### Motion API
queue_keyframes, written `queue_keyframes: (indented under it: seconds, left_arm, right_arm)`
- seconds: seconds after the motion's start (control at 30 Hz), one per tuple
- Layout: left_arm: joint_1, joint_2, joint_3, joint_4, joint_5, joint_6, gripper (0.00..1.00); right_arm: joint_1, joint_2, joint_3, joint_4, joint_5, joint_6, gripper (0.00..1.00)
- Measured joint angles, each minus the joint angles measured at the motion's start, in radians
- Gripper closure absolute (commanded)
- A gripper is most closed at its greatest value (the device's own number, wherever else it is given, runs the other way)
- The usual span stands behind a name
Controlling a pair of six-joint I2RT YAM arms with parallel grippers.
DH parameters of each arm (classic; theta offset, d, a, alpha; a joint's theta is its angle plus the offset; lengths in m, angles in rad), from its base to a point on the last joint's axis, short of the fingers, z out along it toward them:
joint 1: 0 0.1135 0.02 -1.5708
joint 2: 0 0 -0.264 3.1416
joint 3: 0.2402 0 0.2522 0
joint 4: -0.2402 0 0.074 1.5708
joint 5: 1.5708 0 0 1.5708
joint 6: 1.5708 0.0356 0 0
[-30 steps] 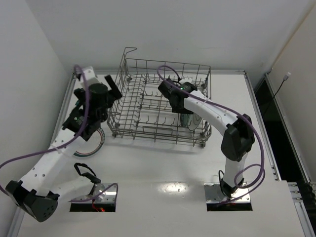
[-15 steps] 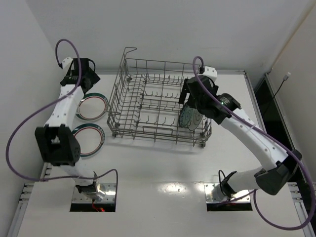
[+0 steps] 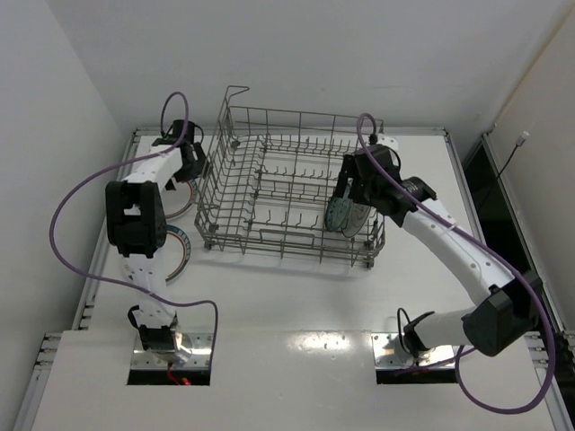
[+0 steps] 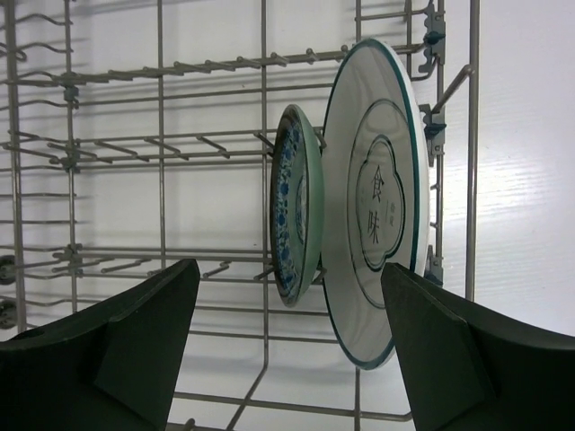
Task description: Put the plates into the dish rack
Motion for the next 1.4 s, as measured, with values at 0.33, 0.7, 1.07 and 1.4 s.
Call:
queue_keyframes:
  seconds: [0.33,0.7,1.07,1.4]
  left_arm:
    - [-0.005,0.109,-0.030,0.003,-0.017,0.035,0.24]
    - [-0.010,0.155,0.052,0.000,-0.093,0.098,1.00]
    - [-0.018,0.171,0.264,-0.204,-0.228,0.015,1.00]
    - [-0.099,-0.047,0.431,-0.291,-0.362,-0.112,1.00]
  right_arm:
    - [-0.056,-0.043,-0.037,0.055,-0.082,-0.002,0.20]
    - [-0.091,-0.075,-0.050,0.076,-0.127,-0.002,0.20]
    - [-0.110,-0.100,-0.067,0.074,-0.131,-0.002,0.20]
    - [-0.110,-0.145,-0.082,0.054,-0.123,-0.002,0.20]
